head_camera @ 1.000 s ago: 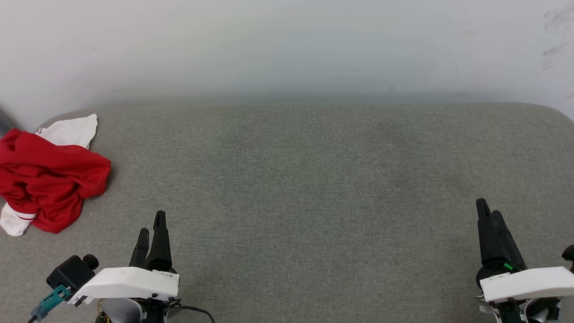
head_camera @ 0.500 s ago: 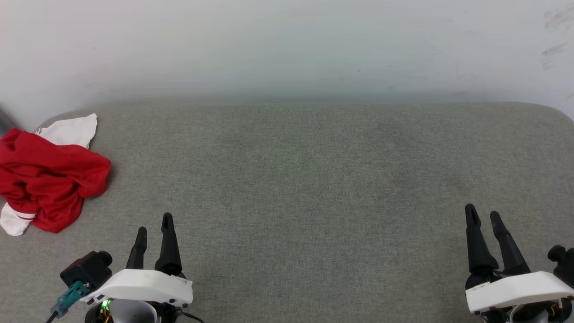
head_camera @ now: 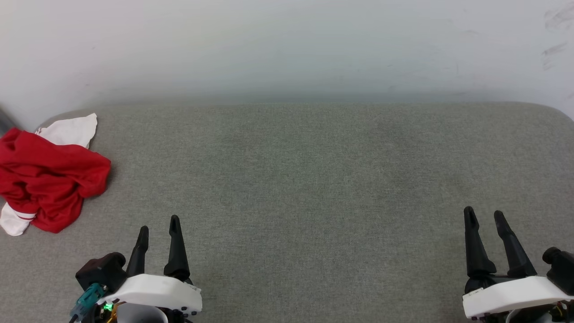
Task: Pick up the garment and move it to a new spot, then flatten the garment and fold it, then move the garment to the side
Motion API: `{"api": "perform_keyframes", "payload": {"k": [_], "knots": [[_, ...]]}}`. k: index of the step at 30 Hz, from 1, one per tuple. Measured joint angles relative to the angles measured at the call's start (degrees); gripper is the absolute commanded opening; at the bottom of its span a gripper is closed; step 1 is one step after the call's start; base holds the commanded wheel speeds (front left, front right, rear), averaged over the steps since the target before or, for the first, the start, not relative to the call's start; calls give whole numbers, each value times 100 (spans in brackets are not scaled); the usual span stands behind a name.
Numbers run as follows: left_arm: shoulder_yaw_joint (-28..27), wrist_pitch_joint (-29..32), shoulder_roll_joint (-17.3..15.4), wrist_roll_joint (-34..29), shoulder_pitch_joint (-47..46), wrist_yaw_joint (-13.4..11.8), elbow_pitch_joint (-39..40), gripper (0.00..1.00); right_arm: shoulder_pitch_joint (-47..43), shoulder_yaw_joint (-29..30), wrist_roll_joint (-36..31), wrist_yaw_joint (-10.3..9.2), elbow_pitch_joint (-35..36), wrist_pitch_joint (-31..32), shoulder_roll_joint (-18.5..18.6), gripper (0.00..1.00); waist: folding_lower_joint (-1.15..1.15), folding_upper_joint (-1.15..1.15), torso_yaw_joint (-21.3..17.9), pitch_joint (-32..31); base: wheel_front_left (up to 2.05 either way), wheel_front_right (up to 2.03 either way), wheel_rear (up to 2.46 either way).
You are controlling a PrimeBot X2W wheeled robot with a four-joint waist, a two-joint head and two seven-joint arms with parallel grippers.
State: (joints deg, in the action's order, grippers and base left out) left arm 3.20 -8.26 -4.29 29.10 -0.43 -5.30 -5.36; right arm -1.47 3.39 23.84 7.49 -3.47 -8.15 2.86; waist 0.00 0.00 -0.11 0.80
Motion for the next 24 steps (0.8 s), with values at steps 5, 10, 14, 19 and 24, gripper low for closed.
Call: {"api": "perform_keyframes", "payload": {"k": [5, 10, 14, 19, 24], "knots": [[47, -59, -13, -272, 23, -26, 13, 100, -25, -7, -286, 0, 46, -83, 0, 100, 0, 0, -2, -3, 0, 0, 0], [85, -140, -13, -552, 47, -36, 36, 100, -73, -9, -524, 0, 76, -149, 0, 100, 0, 0, -2, -9, 0, 0, 0], [105, -192, -10, -745, 99, -48, 41, 100, -92, -14, -700, 0, 98, -202, 1, 100, 0, 0, -1, -14, 0, 0, 0], [105, -255, 23, -925, 126, -42, 33, 100, -125, -31, -889, 0, 130, -269, 1, 100, 0, 0, 3, -12, 0, 0, 0], [96, -314, 56, -1167, 138, -27, 31, 100, -154, -53, -1049, 0, 144, -330, 1, 100, 0, 0, 9, -12, 0, 0, 0]]}}
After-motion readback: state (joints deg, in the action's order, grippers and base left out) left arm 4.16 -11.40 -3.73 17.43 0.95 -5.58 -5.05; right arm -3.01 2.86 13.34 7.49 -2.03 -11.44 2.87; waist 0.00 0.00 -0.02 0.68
